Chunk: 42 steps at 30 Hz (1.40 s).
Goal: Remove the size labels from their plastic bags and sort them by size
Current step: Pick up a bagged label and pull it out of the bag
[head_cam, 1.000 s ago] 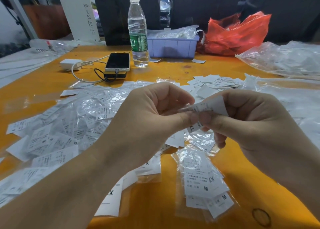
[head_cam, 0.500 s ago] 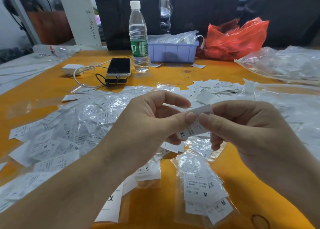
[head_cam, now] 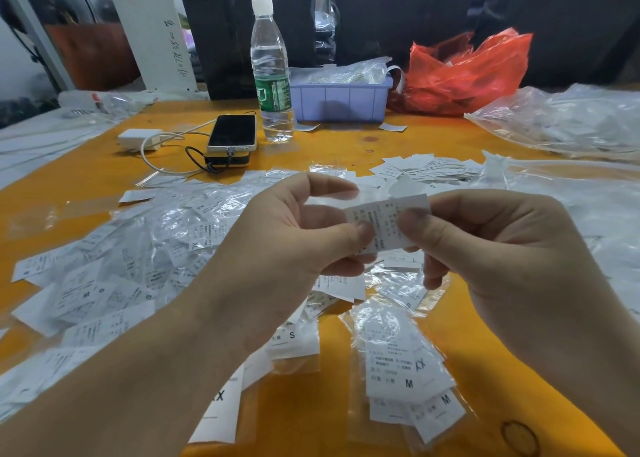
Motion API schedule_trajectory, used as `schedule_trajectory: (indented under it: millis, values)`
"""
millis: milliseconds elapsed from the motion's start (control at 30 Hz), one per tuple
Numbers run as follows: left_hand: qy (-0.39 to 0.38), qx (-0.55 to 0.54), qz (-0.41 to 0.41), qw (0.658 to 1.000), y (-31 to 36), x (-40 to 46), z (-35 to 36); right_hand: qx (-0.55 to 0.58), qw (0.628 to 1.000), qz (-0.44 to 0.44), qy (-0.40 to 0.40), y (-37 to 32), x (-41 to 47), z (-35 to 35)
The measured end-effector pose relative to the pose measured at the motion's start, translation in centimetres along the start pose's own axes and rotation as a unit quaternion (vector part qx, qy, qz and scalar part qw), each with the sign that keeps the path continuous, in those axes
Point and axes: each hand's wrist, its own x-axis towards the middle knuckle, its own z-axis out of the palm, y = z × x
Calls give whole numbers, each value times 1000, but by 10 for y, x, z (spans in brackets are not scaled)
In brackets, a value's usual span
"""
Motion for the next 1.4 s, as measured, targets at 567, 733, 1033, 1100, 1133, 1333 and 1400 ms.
schedule_trajectory:
  millis: [567,733,1033,1100,1133,1333,1400]
  values:
    - [-19,54,-25,998,-4,-1,-1,37,999,3,19,-3,0,1]
    - [-35,13,-34,999,-3,0,1,48,999,12,23,-1,0,2]
    - [-34,52,-10,998,-7,0,3,48,998,37,-1,2,0,2]
    - [-29,64,-11,997,-7,0,3,51,998,44,-3,2,2,-1]
    - [-26,71,-12,997,-6,0,2,57,997,47,0,2,2,-2]
    - [-18,58,-21,998,-5,1,2,84,996,38,6,-3,3,-1]
    - [-18,45,-17,999,-5,0,1,87,995,41,12,-3,2,0]
